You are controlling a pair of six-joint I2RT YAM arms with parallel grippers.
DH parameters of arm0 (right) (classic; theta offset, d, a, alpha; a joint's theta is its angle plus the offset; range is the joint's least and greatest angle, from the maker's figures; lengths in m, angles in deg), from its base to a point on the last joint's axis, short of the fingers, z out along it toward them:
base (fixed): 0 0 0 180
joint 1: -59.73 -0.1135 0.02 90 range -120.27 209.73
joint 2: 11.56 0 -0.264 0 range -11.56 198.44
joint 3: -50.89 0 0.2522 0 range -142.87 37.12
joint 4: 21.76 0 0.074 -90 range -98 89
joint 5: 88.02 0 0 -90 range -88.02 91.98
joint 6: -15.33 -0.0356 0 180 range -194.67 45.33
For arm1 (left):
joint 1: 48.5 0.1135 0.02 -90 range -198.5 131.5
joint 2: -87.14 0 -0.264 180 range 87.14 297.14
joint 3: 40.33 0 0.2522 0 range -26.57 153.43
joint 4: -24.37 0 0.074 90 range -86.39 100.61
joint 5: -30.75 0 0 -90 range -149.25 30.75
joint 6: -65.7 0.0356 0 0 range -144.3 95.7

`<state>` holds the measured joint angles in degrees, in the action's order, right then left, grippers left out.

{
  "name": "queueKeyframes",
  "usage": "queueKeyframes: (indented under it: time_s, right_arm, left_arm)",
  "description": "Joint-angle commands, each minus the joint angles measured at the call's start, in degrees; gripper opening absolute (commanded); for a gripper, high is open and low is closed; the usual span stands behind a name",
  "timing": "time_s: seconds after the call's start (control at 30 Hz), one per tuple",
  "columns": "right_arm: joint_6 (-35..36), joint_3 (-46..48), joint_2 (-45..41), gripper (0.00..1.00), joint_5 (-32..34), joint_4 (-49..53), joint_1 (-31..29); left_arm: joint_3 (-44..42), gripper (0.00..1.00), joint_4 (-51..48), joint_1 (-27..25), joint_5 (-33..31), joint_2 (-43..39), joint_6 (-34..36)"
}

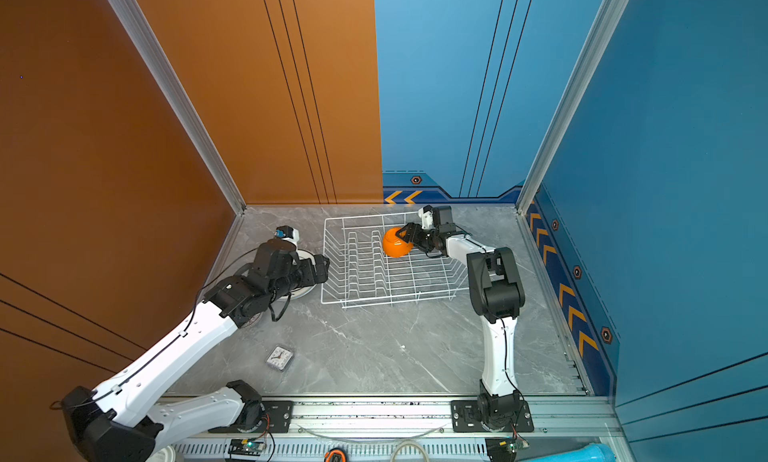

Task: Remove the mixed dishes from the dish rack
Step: 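Raise the orange bowl above the rack with the right gripper toward the left gripper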

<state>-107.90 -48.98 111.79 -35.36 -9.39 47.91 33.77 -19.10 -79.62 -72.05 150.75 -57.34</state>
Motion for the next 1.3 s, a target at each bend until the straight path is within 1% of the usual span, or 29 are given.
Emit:
queueKeyframes:
  time_s: [0.0,0.07,0.2,0.3,0.43,0.47,0.53,0.7,0.97,1.07,1.27]
  right_arm:
    - [1.2,-0.7,-0.8,0.66,0.9,3.7,-1.9]
    - [1.2,-1.1,-1.1,0.60,1.0,3.8,-2.1]
    - [1.2,-1.9,-2.1,0.58,1.4,4.4,-2.5]
    - [1.2,-2.4,-3.0,0.53,1.9,4.7,-3.1]
    - [1.4,-2.9,-4.1,0.49,3.3,5.4,-3.6]
    - [1.6,-2.9,-4.1,0.48,3.5,5.6,-3.7]
    - [1.6,-3.1,-4.1,0.45,3.8,5.9,-3.8]
    - [-0.1,-3.0,-7.2,0.39,4.6,5.8,-3.9]
    - [-4.4,-2.8,-10.4,0.37,5.2,5.6,-3.8]
    - [-5.5,-2.3,-11.7,0.37,4.8,5.5,-3.8]
    - [-9.3,1.3,-17.3,0.37,3.2,2.7,-3.4]
  left_arm:
    - [-0.9,0.98,1.0,0.5,1.4,-0.9,-0.8]
    - [-0.9,0.98,1.0,0.7,1.4,-1.0,-0.7]
    - [-0.9,0.98,1.2,1.1,1.5,-1.0,-0.9]
    - [-0.9,0.98,1.6,1.4,1.9,-0.9,-0.9]
    - [-0.9,0.98,1.9,1.7,2.0,-0.9,-0.7]
    - [-2.4,0.98,2.1,1.8,2.1,-0.9,-0.8]
    - [-2.8,0.98,2.4,1.9,2.3,-0.9,-0.8]
    - [-2.8,0.98,3.8,2.3,2.8,-0.5,-0.6]
    - [-1.7,0.98,5.9,2.5,4.0,1.5,-0.2]
    - [-1.7,0.98,8.4,2.6,4.7,2.7,0.0]
    - [2.8,0.98,15.0,3.2,9.3,8.7,-1.4]
